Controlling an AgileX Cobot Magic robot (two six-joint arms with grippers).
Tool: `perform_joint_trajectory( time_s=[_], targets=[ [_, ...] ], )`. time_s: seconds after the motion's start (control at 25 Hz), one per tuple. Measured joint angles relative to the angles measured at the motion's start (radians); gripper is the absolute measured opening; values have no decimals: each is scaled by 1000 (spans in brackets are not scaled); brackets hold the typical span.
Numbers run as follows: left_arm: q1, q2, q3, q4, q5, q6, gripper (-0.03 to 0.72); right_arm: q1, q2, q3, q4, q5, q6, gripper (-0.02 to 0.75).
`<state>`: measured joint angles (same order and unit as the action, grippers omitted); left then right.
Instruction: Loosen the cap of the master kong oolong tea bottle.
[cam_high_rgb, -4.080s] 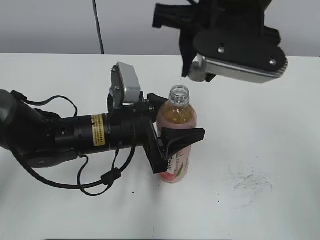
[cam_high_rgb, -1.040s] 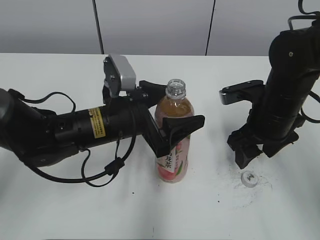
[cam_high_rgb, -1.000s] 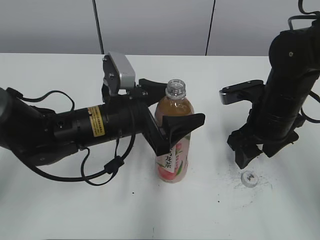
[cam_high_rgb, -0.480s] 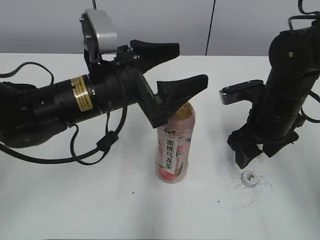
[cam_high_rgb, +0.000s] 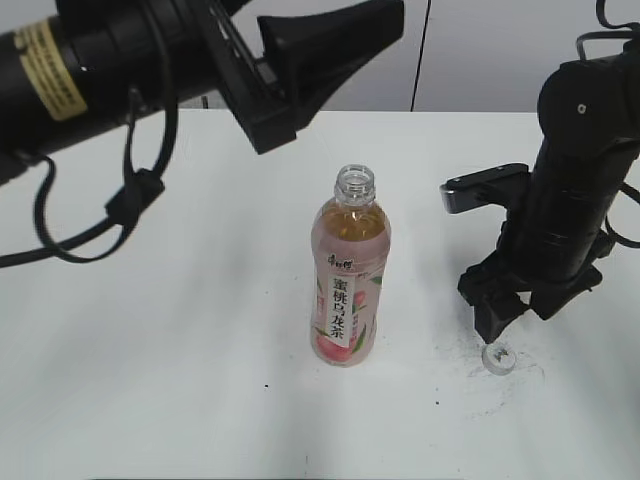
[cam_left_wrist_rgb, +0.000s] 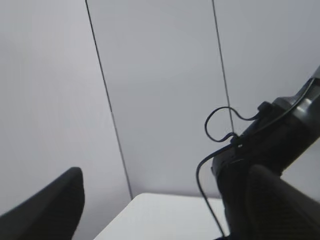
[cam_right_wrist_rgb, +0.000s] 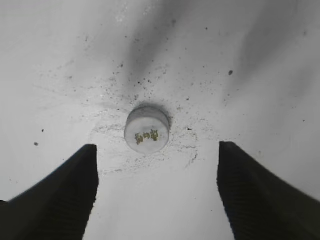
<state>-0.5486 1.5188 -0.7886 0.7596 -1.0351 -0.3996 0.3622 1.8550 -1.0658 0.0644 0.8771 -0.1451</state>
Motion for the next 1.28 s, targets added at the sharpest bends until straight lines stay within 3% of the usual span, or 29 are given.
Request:
perform_joint_trajectory(
  time_s=[0.24, 0.36, 0.64, 0.84, 1.0, 1.12, 1.28],
  targets=[
    [0, -230, 0, 29, 504, -4, 588, 0, 0, 0, 0, 17, 10, 555],
    [0, -331, 0, -61, 849, -4, 587, 0, -1, 0, 0, 29, 15, 555],
    [0, -493, 0, -605, 1622, 34, 552, 0, -63, 0, -11, 66, 30, 555],
    [0, -613, 0, -952, 1983, 378, 545, 0, -225, 11, -11, 142, 32, 555],
    [0, -828, 0, -897, 2118, 454, 543, 0, -455, 91, -11, 174, 36, 555],
    [0, -991, 0, -802, 2184, 460, 543, 0, -635, 164, -10, 216, 37, 555],
    [0, -1226, 0, -770, 2249, 461, 543, 0, -912, 239, -9, 280, 53, 555]
  ],
)
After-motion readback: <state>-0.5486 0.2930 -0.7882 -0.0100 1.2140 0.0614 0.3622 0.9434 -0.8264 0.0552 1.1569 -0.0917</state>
